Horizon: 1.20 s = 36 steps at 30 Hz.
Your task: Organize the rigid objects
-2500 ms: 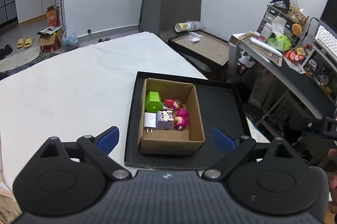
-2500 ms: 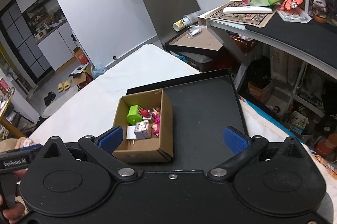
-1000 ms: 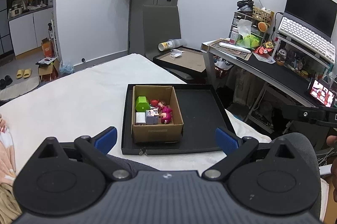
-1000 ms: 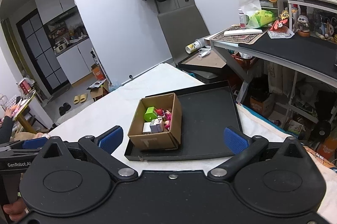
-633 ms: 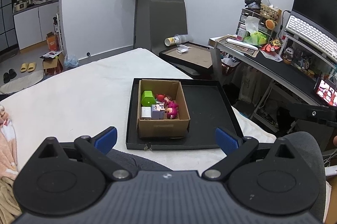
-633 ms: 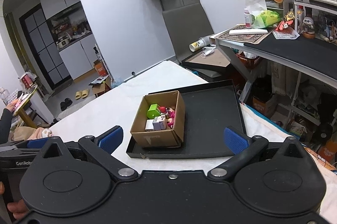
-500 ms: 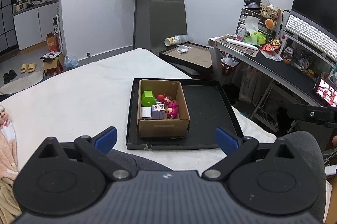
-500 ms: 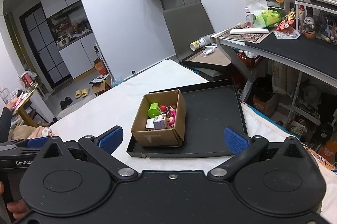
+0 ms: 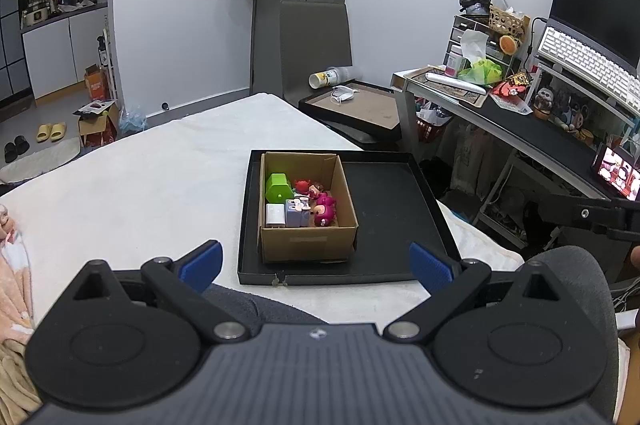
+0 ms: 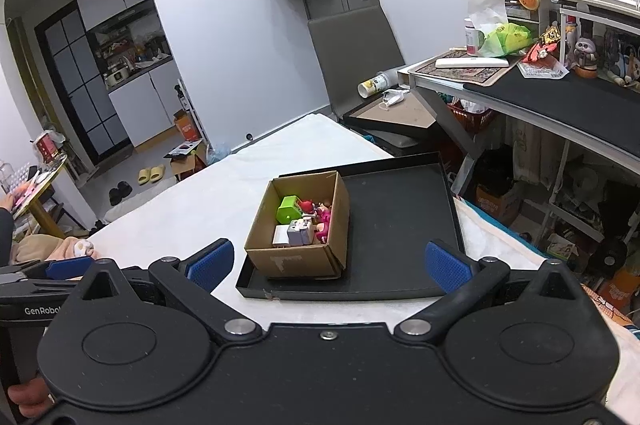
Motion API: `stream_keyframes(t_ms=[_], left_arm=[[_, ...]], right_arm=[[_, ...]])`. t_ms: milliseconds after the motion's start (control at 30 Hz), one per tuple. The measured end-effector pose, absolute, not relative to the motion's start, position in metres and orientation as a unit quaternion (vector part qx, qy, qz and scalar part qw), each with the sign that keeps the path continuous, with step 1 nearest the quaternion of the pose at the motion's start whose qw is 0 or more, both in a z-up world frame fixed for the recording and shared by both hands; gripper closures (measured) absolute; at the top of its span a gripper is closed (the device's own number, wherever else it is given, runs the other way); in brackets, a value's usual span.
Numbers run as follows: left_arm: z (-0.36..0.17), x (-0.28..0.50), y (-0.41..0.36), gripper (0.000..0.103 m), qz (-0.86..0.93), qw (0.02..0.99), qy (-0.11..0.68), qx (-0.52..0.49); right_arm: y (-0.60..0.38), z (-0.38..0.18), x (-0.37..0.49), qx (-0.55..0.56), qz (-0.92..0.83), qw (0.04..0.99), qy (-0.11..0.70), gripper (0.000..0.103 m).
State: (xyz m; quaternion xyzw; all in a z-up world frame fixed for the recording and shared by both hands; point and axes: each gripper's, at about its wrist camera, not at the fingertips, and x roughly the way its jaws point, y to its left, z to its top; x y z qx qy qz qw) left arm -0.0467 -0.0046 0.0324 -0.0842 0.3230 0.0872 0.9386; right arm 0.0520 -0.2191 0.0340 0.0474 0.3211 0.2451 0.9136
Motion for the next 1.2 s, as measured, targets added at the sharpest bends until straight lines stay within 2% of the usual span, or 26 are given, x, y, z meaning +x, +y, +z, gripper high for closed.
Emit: stream_keyframes(t_ms=[1200], left_arm=[[0.0320,-0.0515,0.0004,0.004,0.091,0.936,0.326,-0.096]], right_arm=[[-0.2101,0.0374,0.0458,0.023,0.251,0.914,0.319,0.000]])
